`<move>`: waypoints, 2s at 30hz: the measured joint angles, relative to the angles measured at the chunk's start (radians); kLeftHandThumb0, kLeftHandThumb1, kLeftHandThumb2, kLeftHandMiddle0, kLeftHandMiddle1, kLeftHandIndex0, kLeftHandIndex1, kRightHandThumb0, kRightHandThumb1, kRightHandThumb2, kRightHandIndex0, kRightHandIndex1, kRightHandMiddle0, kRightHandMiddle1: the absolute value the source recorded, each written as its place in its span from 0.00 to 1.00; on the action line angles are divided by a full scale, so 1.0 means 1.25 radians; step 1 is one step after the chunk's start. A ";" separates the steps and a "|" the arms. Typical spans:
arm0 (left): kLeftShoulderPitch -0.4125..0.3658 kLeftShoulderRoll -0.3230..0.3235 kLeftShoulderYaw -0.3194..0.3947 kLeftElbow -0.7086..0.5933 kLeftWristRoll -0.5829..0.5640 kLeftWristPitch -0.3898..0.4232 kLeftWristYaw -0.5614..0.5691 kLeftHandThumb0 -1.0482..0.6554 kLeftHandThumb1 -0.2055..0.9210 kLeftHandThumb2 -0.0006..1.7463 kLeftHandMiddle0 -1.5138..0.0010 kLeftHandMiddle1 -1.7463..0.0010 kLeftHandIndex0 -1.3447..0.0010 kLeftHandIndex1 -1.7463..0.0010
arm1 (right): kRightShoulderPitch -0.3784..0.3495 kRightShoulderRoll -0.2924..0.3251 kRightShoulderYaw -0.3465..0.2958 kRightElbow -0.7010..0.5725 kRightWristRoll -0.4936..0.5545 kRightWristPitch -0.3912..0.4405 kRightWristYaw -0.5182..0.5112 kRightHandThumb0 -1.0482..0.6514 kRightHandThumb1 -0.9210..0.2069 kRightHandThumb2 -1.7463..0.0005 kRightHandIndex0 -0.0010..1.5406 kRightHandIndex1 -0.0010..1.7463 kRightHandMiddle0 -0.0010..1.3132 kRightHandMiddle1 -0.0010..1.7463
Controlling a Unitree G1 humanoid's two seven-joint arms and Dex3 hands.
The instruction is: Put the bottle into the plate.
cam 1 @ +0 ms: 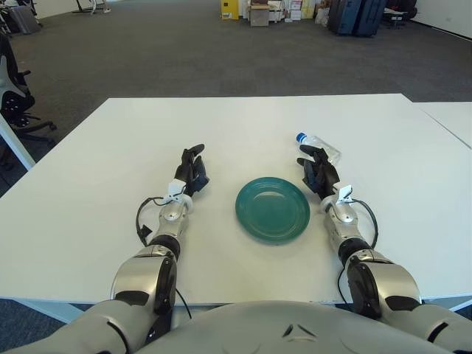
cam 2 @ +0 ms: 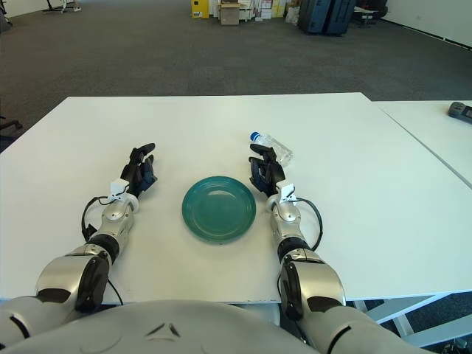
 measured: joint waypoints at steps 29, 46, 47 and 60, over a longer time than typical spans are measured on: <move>0.000 0.000 -0.003 0.000 0.004 0.000 0.008 0.07 1.00 0.56 0.77 0.99 1.00 0.46 | 0.025 -0.001 0.018 -0.066 0.005 -0.002 -0.023 0.20 0.00 0.65 0.11 0.45 0.00 0.53; -0.001 -0.002 0.000 0.002 0.001 0.003 0.005 0.07 1.00 0.56 0.77 1.00 1.00 0.43 | 0.032 0.028 0.031 -0.196 -0.026 -0.094 -0.136 0.34 0.12 0.60 0.20 0.33 0.00 0.52; -0.001 -0.002 0.000 0.002 0.001 0.003 0.005 0.07 1.00 0.56 0.77 0.99 1.00 0.43 | 0.028 0.029 0.032 -0.197 -0.026 -0.094 -0.137 0.35 0.12 0.60 0.20 0.33 0.00 0.51; -0.007 -0.002 -0.007 0.003 0.004 0.006 0.004 0.07 1.00 0.56 0.77 1.00 1.00 0.43 | -0.008 0.035 0.046 -0.225 -0.068 -0.091 -0.214 0.38 0.17 0.56 0.19 0.32 0.00 0.52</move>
